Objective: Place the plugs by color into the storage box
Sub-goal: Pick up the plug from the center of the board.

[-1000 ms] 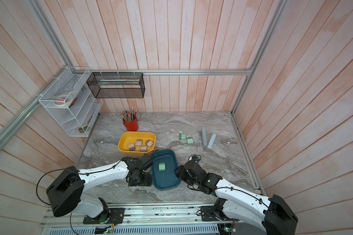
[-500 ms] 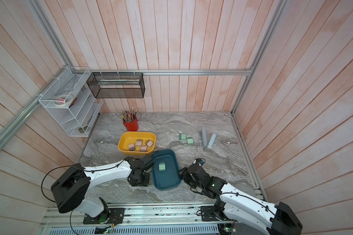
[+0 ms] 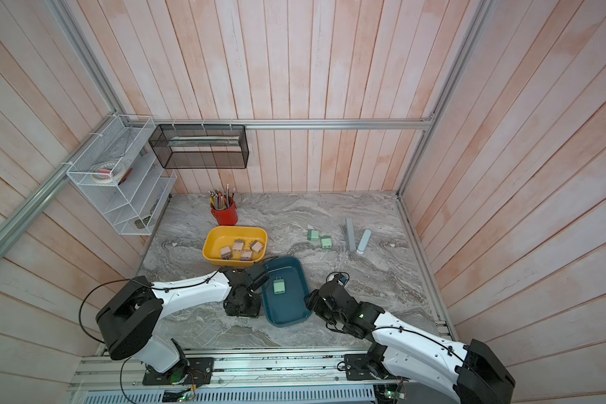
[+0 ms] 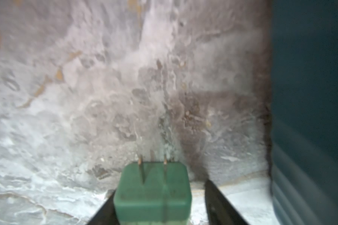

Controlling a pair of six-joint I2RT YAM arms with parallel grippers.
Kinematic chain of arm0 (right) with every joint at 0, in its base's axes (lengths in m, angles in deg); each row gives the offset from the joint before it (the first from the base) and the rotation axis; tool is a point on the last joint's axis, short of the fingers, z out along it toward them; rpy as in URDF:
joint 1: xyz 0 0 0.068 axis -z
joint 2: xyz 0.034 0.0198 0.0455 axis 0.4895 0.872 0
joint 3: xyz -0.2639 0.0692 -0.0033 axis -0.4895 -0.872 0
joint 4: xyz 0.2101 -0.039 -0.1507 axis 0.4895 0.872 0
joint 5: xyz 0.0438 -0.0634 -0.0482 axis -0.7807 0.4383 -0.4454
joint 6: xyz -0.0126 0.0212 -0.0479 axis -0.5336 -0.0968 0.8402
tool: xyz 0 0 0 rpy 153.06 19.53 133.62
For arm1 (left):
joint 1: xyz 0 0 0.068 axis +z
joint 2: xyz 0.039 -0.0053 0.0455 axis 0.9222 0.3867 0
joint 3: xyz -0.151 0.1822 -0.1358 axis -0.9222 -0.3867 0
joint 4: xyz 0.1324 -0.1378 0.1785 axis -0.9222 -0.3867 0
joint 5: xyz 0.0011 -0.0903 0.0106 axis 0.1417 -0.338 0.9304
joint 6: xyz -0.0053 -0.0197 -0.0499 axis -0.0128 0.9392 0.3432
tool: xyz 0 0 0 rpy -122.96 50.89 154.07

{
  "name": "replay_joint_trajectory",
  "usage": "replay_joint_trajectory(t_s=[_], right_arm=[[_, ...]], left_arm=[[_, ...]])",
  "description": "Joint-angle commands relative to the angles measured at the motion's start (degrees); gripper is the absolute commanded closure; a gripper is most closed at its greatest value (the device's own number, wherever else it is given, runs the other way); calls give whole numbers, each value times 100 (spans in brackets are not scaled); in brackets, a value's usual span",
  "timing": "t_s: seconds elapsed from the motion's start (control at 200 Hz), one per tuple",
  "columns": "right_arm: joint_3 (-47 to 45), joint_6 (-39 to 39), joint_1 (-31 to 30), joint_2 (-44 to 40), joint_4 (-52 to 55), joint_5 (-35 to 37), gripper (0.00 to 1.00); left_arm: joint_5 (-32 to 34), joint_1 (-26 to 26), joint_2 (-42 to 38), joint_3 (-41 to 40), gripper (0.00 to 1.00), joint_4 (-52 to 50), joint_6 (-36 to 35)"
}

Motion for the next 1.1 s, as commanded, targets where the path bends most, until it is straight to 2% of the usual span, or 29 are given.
replay_joint_trajectory(t_s=[0.0,0.26,0.69,0.955,1.095], right_arm=[[114,71,-29,-67,81,1,35],[88,17,-28,-177,138,68,35],[209,71,-28,157,-43,-2,35],[314,45,-32,35,137,157,35],[191,-75,-28,-98,167,153,35]], left_arm=[[23,35,283,-105,46,377,-230],[95,42,-88,-214,57,149,-168],[268,451,-1058,473,57,-975,-224],[249,455,-768,1612,58,-1318,-338],[151,445,-268,2237,57,-1311,-371]])
